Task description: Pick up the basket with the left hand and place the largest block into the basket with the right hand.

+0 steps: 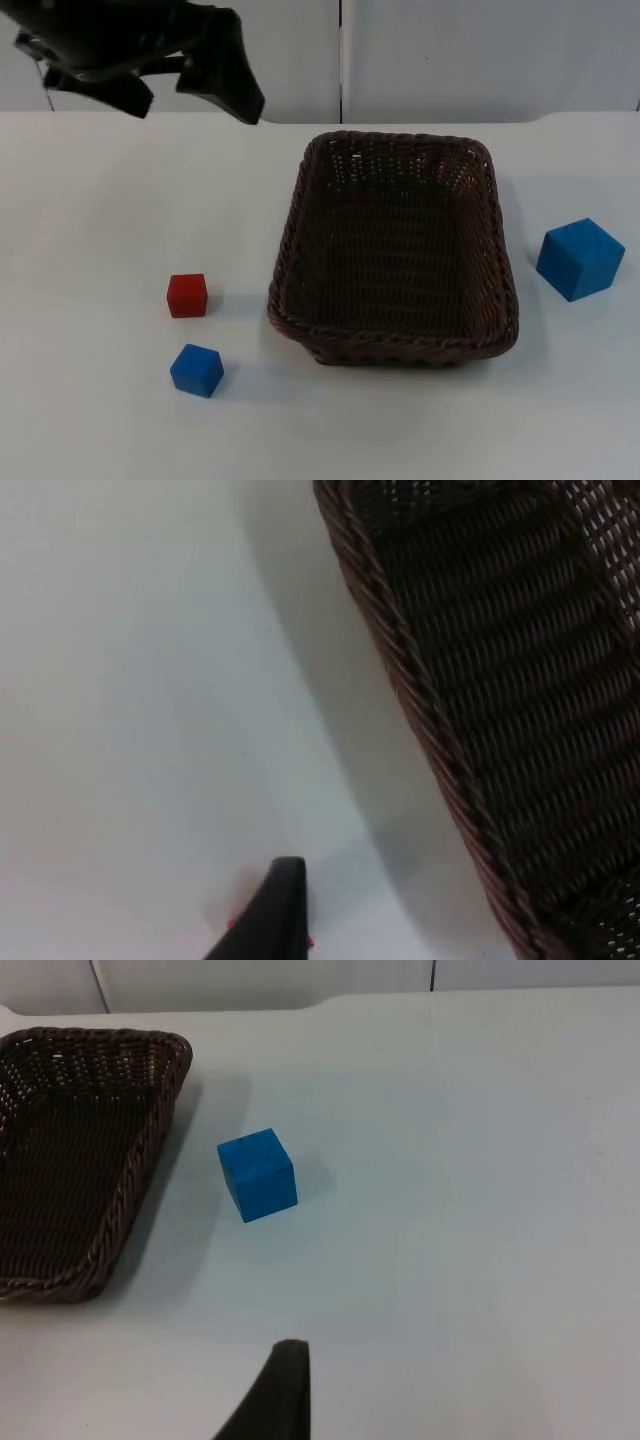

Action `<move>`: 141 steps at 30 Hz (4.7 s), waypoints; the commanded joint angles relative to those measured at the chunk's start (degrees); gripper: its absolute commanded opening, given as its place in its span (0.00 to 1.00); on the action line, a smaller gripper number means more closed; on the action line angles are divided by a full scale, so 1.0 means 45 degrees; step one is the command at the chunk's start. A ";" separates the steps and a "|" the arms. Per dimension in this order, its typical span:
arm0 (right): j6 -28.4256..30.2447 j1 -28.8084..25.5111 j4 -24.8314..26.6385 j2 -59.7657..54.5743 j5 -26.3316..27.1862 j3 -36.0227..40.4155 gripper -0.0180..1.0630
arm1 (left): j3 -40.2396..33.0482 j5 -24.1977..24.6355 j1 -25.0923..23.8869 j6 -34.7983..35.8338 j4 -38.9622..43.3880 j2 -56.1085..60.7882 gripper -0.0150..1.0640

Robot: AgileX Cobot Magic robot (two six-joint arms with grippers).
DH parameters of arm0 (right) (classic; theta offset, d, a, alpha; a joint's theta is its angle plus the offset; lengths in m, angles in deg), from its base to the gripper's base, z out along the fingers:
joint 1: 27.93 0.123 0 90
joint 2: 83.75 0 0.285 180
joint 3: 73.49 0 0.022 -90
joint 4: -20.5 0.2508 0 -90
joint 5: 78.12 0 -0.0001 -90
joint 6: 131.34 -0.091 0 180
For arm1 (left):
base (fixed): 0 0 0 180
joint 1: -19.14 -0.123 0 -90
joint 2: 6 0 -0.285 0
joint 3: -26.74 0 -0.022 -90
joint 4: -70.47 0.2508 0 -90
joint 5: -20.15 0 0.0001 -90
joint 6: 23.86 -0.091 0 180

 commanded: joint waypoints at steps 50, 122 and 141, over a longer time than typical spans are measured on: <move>0.0017 -0.0026 -0.0026 -0.0071 0.0050 0.0007 0.87 | 0.6308 0.1918 0.0931 0.2625 0.0271 -0.8193 0.94; 0.0018 -0.0026 -0.0028 -0.0071 0.0050 0.0007 0.87 | 0.2945 0.2403 0.0889 0.2961 -0.1766 -0.3080 0.01; 0.0018 -0.0026 -0.0028 -0.0071 0.0050 0.0007 0.87 | -0.2515 0.1176 0.0889 0.1909 -0.2970 0.1245 0.01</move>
